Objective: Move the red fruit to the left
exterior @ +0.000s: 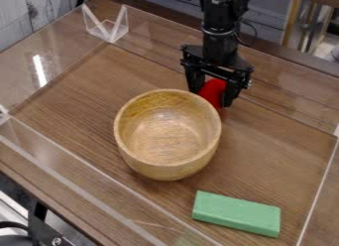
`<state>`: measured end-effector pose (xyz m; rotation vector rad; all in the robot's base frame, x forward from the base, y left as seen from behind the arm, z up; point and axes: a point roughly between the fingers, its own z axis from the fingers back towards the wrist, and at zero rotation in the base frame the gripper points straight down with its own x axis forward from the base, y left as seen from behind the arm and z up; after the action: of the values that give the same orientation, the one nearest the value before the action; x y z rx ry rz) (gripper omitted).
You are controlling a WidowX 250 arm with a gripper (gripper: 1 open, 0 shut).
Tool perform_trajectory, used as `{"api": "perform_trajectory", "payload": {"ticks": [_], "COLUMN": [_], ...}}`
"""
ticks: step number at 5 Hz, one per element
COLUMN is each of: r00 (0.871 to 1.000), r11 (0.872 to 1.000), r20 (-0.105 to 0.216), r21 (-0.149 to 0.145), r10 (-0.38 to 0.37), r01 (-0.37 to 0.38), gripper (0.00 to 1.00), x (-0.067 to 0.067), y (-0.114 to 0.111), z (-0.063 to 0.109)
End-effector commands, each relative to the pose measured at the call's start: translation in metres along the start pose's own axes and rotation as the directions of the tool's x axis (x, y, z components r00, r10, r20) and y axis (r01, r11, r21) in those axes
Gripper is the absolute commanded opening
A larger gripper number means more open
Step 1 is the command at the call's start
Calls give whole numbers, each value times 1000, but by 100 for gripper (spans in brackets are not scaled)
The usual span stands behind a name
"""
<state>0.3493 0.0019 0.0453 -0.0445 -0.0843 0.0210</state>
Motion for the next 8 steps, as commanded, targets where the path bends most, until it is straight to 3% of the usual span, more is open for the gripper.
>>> {"api": "perform_trajectory", "payload": {"ticks": [1,8], "r00": [998,996], "r11": [1000,1000], "r20": [62,94], "r21": [3,-10], "r10": [-6,5], "r01": [6,-4], "gripper": [100,100], "x": [14,23], "y": [0,3], "z": [13,8]}}
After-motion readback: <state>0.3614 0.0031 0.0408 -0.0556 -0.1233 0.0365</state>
